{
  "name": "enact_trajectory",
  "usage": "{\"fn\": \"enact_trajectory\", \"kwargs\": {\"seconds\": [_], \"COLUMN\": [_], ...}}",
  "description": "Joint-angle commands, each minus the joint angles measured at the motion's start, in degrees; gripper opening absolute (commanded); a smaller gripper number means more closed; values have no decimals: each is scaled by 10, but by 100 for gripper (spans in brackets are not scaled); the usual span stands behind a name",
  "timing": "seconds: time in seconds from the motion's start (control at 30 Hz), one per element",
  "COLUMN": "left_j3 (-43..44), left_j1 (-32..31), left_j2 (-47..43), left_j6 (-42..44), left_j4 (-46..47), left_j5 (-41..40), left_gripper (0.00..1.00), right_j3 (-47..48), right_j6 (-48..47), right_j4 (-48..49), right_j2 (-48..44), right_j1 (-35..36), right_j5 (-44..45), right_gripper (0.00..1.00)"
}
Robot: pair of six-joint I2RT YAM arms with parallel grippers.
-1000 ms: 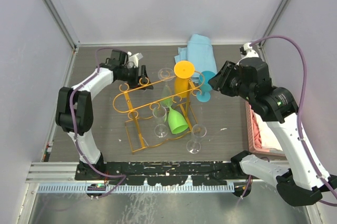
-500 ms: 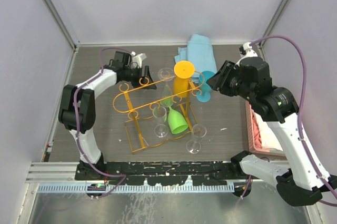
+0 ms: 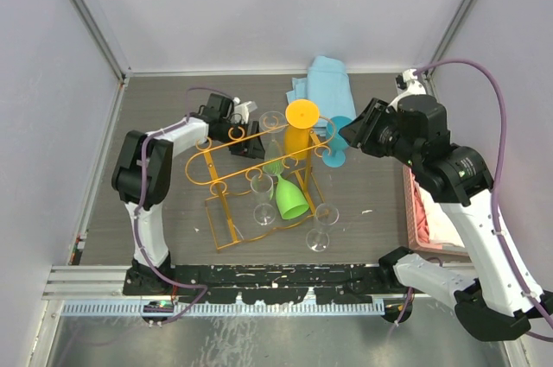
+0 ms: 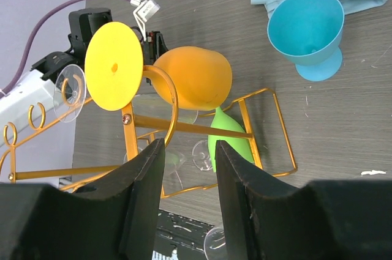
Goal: Place the wine glass upside down on the wine glass rack
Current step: Pick up the wine glass at the center of the board.
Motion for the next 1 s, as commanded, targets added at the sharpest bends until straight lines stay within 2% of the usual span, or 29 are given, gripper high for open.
{"fn": "enact_trajectory", "kwargs": {"seconds": [0.0, 0.67, 0.97], "left_j3": [37, 48, 23], "left_j1": [-11, -16, -6], "left_j2": [9, 16, 18], "left_j6": [22, -1, -64], "left_j4": [11, 61, 163], "left_j5": [-10, -18, 32], "left_gripper": [60, 59, 59], "right_j3": [7, 2, 22], "right_j6": [-5, 10, 18], "right_j4": [31, 35, 18], "right_j2": [-5, 11, 47], "right_j1": [-4, -8, -8], "right_j5": [-1, -22, -45], "right_gripper": [44, 45, 45]}}
